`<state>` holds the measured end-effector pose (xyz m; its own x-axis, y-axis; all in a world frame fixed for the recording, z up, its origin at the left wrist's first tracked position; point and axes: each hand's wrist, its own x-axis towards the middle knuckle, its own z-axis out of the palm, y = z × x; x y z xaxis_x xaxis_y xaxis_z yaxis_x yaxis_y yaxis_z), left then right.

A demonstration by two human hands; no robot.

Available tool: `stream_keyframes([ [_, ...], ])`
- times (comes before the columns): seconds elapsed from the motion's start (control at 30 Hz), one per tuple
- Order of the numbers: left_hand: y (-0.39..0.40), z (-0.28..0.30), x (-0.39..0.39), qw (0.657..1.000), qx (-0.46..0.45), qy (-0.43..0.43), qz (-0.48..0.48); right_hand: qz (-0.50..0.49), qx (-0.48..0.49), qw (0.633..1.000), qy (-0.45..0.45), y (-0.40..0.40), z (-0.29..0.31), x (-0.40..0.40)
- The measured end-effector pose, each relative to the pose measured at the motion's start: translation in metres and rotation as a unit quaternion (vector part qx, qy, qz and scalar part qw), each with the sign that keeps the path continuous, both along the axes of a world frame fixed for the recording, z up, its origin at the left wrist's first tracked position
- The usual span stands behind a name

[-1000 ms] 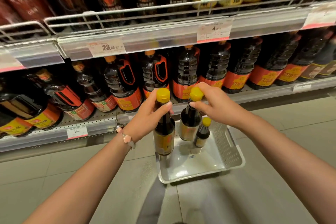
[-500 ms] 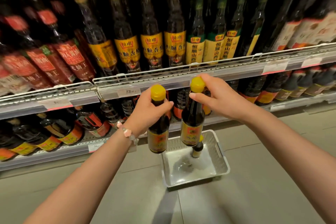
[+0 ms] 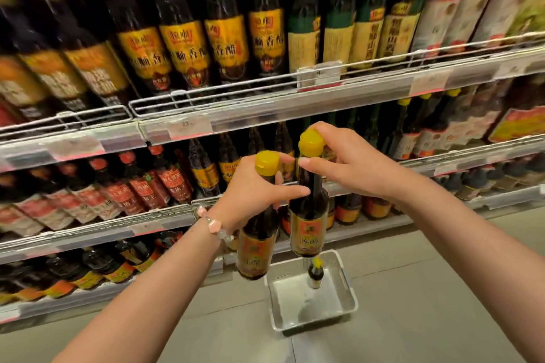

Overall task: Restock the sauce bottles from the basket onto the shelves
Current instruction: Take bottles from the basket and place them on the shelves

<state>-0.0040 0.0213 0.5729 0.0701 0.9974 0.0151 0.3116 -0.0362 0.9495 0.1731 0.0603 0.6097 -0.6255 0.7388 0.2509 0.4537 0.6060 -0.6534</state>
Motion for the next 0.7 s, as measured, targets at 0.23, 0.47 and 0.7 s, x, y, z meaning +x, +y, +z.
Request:
stream_keyframes([
  [0.23,-0.017,0.099,0.001,0.999,-0.006,0.031,-0.027,0.024,-0.007,1.0,0.012,-0.013,0.102,-0.004],
  [0.47,-0.031,0.188,-0.001,0.998,-0.004,0.01,-0.056,0.038,0.01,0.999,0.031,-0.026,0.19,-0.013],
  [0.7,-0.038,0.26,-0.007,0.998,0.044,0.023,-0.041,0.038,0.028,0.996,0.071,-0.035,0.259,-0.021],
])
